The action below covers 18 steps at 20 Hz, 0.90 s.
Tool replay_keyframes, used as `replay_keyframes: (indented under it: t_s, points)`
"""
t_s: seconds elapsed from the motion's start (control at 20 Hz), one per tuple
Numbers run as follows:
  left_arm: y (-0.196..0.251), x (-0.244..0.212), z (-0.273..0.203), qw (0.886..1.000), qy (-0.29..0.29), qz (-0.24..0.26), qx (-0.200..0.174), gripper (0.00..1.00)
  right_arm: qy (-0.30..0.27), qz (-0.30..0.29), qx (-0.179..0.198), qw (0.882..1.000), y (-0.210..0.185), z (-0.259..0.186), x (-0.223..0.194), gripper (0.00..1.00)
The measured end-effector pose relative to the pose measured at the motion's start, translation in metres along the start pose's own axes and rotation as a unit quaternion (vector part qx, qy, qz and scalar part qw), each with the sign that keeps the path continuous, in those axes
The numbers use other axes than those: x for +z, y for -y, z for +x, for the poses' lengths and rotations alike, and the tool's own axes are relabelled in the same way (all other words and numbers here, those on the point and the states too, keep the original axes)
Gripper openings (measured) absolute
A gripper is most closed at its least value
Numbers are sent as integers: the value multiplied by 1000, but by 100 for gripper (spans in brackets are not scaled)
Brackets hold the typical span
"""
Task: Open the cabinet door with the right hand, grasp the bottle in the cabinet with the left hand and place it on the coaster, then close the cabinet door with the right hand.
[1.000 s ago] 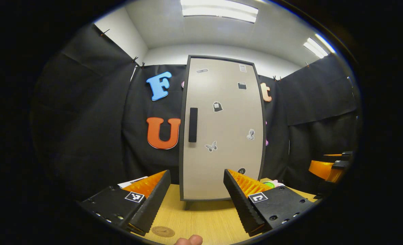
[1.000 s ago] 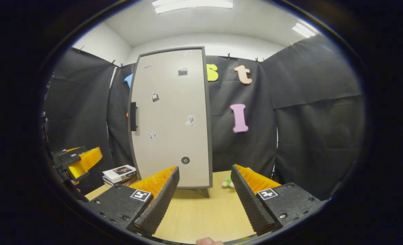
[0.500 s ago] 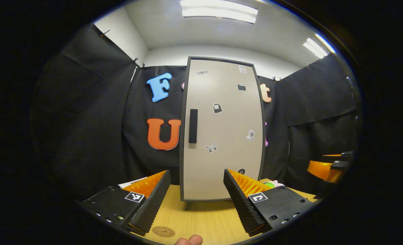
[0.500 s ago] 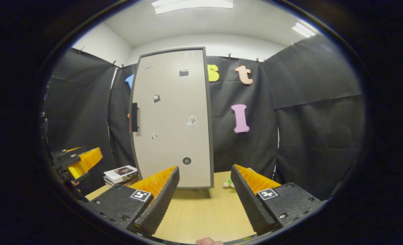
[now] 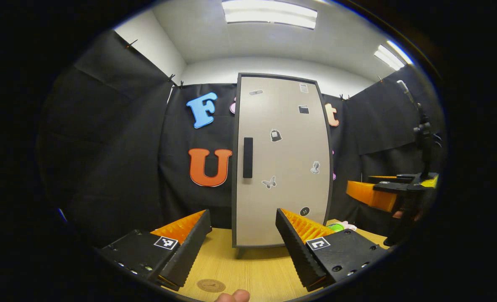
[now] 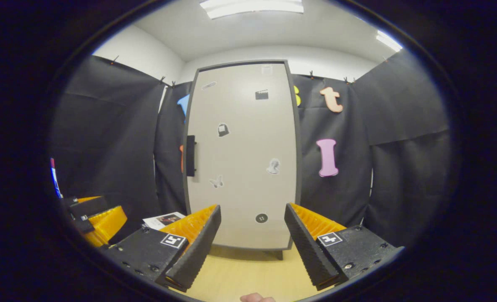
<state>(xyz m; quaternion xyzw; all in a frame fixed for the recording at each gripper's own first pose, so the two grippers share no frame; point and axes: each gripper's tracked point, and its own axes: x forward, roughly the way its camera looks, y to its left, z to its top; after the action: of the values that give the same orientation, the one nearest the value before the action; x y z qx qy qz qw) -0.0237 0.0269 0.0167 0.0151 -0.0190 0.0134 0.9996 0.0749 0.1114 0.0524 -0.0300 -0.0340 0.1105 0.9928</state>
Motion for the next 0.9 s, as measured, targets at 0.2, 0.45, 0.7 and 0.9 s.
replay_keyframes:
  t_s: [0.2, 0.45, 0.7, 0.9]
  points:
    - [-9, -10, -7, 1000, -16, 9, 2, 95, 13, 10, 39, 999, -43, 55, 23, 99]
    - [-3, -17, -11, 999, -29, 1, -12, 95, 17, 1, 59, 998, -86, 120, 41, 99]
    - [6, -17, -13, 999, -28, -8, -20, 95, -9, 14, 74, 997, -120, 170, 39, 94]
    - [7, -17, -13, 999, -29, -13, -21, 95, -23, 1, 68, 997, -136, 203, 30, 99]
